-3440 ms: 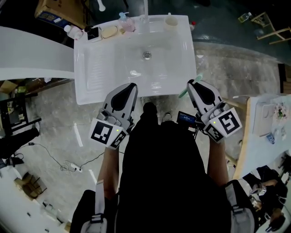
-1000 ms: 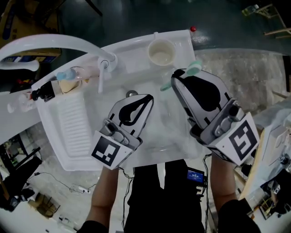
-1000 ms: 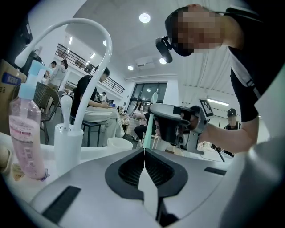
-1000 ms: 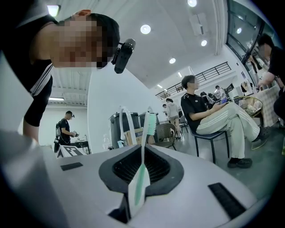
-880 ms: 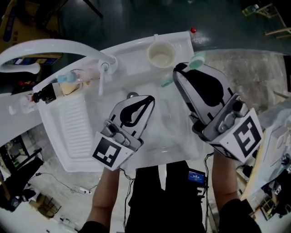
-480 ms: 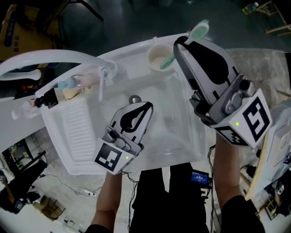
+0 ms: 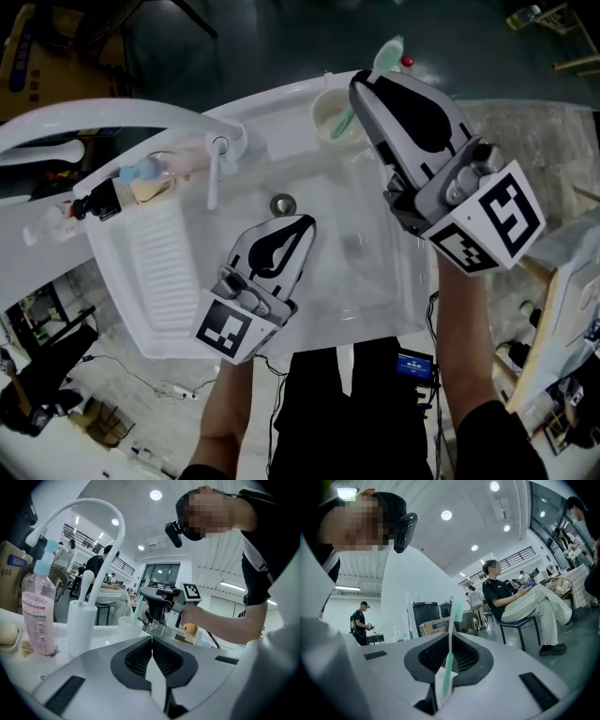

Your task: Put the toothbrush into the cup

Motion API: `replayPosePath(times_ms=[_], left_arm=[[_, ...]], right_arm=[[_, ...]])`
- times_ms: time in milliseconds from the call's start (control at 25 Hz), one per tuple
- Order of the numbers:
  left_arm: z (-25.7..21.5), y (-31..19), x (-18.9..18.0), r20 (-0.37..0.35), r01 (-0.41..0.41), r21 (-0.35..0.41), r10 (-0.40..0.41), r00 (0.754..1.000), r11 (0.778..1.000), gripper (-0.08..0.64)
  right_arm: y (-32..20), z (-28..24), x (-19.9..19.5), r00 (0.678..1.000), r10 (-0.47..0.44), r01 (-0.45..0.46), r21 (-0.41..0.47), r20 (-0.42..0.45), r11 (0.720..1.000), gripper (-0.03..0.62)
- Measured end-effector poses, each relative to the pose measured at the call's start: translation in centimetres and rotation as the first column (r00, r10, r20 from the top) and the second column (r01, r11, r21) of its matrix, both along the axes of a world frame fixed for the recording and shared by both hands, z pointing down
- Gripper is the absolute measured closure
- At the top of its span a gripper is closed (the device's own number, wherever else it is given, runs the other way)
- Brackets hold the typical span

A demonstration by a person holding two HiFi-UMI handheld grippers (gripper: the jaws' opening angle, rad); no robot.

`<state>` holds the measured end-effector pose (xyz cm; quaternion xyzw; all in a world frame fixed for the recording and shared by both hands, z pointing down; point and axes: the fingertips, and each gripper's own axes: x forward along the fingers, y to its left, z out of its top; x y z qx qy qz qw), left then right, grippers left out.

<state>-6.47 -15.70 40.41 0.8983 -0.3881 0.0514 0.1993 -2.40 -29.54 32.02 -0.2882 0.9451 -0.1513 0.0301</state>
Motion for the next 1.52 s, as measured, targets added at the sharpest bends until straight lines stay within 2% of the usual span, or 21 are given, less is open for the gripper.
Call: replayPosePath(times_ms=[320, 600, 1200, 1440, 1520], left_arm=[[0.3, 0.2, 0.0, -0.002, 0.002, -0.012, -0.002, 1.0, 1.0, 0.548], [0.4, 0.1, 0.2, -0.007, -0.001, -0.014, 0.001, 1.0, 1.0, 0.548], [0.6, 0.2, 0.0, 0.004, 0.007, -0.021, -0.007, 1.0, 1.0, 0.548], [0.6, 0.2, -0.1, 0.008, 0.015, -0.025, -0.015, 1.0, 1.0, 0.548], [0.7, 0.2, -0.1, 0.009, 0.017, -0.024, -0.017, 1.0, 1.0, 0.548]], right_arm=[[0.2, 2.2, 0.1, 1.0, -0.004, 0.004, -0.06, 0.001, 0.998, 0.563], [0.9, 4.4, -0.4, 0.997, -0.062, 0.057, -0.114, -0.04, 0.992, 0.561], [0.4, 5.5, 0.4, 0.996, -0.072, 0.066, -0.131, -0.048, 0.989, 0.557], [0.3, 5.9, 0.6, 0.997, -0.063, 0.056, -0.131, -0.05, 0.99, 0.475], [0.3, 6.0, 0.5, 0.996, -0.062, 0.054, -0.124, -0.057, 0.991, 0.426]])
